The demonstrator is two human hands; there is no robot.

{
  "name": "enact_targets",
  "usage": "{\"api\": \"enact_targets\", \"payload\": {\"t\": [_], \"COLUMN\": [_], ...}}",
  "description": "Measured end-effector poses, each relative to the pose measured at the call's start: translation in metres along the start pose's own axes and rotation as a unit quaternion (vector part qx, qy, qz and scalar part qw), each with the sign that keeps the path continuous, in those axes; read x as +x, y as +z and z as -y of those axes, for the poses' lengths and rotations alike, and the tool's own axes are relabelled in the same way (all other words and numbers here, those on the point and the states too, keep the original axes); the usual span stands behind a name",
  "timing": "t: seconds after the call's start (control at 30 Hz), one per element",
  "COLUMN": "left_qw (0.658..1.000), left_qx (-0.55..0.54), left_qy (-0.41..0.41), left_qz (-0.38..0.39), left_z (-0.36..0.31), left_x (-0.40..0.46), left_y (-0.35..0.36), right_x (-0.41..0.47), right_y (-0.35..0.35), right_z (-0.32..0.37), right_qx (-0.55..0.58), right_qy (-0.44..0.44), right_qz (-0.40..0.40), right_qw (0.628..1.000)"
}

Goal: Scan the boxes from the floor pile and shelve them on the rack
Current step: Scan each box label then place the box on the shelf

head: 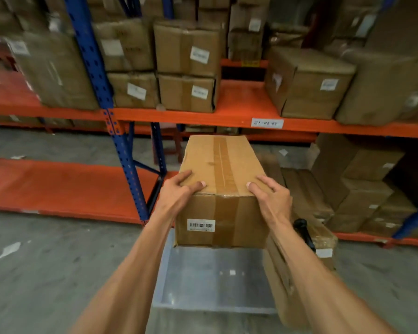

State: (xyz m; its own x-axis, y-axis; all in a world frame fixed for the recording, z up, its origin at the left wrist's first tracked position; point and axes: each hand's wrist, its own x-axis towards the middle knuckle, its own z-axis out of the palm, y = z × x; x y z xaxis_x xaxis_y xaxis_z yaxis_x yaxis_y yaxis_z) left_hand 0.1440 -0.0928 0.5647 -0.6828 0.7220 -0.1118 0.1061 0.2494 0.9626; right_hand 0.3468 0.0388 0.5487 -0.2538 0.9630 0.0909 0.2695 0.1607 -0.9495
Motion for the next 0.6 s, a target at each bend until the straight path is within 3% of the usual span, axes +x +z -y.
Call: {"api": "enact_targets", "payload": {"t": [0.3,0.6], "left_qw": [0.984,0.962], "left_qx": [-0.014,-0.041], "left_qy": [0.165,0.260], "left_qz": [-0.058,-0.068], "left_z": [-0.140,-0.253], "left_x": [-0.009,0.006], "left_y": [-0.092,-0.118], "right_x": [-0.001,0.036], "right_y": [0.001,-0.018], "right_z": [0.165,0.274], "right_qx": [0.048,0.101], "right_qy": [-0.141,-0.241], "right_qz": [-0.069,-0.125], "right_qw": [0.986,0.957]}}
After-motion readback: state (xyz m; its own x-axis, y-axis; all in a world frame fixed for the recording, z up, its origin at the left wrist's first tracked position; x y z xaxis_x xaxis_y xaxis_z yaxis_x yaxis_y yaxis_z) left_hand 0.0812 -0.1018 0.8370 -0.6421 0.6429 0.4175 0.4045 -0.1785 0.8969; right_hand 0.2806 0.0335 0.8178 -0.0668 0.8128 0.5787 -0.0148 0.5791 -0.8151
